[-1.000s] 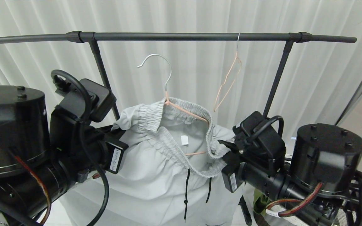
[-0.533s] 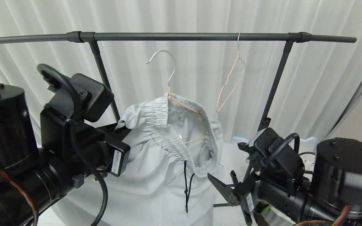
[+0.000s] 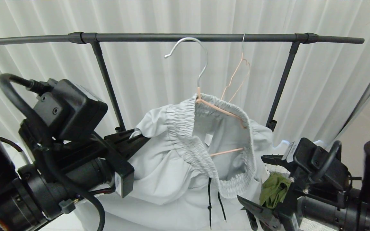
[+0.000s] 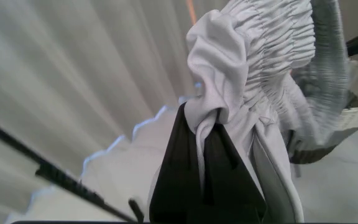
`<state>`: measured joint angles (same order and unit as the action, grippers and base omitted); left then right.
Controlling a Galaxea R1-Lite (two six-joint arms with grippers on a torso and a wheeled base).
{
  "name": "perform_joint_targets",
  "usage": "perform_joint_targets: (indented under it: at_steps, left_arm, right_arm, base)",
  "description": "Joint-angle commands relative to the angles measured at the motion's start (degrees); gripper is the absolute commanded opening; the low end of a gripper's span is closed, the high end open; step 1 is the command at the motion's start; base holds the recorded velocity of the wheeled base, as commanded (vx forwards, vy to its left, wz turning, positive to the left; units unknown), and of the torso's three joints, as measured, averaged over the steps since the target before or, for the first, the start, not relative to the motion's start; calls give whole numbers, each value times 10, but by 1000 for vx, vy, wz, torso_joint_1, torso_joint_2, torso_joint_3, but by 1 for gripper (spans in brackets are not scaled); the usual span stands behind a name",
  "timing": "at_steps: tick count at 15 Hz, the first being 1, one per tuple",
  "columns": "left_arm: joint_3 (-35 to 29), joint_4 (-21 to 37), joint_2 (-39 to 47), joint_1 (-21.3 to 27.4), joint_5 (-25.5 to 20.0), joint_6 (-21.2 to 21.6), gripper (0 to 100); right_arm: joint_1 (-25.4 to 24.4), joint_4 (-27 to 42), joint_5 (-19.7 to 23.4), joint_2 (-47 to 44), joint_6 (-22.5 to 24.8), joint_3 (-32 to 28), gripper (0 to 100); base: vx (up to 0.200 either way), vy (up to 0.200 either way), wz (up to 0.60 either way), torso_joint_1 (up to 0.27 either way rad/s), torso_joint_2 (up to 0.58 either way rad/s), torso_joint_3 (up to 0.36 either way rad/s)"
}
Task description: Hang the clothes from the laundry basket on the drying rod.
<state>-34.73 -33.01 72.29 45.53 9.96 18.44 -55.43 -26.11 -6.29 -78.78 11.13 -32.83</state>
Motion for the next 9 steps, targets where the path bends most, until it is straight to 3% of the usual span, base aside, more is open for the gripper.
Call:
perform_joint_targets:
  at_steps: [1,3,5,9]
  left_arm:
    - [27,-31,-1,-7,-35,9,0]
    - [50,-65,0,-17,-73,35,0]
    - [66,-83,0,-31,-100,63,0]
    - [80,-99,-3,-48,-127,90,0]
  right_arm:
    - [38,63,55,57,31,-36,100]
    - [72,153,117,75,65,-87,100]
    - [92,204,151,75,89,-128,100]
    - [95,227,173,41,103,-173,100]
  base:
    - [0,0,0,0,0,0]
    - [0,0,0,0,0,0]
    - [0,0,0,0,0,0]
    - [0,0,0,0,0,0]
